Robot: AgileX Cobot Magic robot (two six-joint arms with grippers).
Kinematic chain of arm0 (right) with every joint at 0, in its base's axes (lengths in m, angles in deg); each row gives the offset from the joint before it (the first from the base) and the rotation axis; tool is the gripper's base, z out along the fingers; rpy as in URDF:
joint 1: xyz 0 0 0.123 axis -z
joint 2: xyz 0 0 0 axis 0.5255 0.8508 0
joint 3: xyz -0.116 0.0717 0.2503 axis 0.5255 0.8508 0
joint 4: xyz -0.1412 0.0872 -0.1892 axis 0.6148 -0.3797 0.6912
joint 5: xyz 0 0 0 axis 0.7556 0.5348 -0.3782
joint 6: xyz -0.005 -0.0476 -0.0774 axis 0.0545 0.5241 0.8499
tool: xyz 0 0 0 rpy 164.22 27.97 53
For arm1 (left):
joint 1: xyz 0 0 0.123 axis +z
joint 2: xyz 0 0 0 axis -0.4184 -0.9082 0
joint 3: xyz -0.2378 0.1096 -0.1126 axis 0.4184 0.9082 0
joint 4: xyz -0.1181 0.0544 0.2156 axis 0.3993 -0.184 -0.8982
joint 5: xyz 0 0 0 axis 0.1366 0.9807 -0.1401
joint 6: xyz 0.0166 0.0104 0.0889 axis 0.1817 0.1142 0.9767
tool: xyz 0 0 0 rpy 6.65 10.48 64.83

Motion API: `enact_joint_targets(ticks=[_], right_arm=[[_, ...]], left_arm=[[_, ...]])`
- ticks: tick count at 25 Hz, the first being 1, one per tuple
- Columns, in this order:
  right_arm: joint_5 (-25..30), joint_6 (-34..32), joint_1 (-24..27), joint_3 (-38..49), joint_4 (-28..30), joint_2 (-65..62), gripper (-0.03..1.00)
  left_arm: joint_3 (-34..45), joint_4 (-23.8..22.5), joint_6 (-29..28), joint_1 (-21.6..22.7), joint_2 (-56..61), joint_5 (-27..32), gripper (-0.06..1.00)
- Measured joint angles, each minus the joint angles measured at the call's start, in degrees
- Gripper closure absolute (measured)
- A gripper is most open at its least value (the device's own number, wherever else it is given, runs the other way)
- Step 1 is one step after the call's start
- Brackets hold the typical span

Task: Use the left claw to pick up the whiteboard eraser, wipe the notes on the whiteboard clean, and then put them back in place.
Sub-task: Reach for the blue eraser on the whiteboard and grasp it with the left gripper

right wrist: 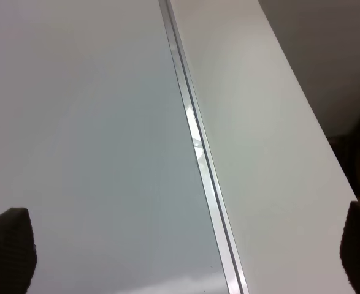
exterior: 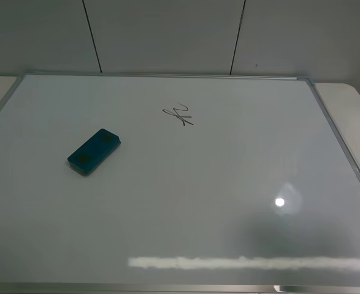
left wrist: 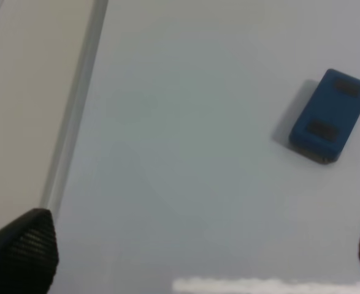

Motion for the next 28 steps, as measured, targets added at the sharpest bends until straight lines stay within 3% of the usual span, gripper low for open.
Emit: enact_joint_targets(ticks=[21, 28], right_arm=[[0.0, 0.0, 0.0, 0.0, 0.0, 0.0, -0.02], [0.0, 0.0, 0.0, 0.0, 0.0, 0.0, -0.02]], left_arm=[[0.0, 0.1, 0.0, 0.0, -0.4, 0.0, -0.05], [-0.8, 3.4, 0.6, 0.0, -13.5, -0.1, -0.05]])
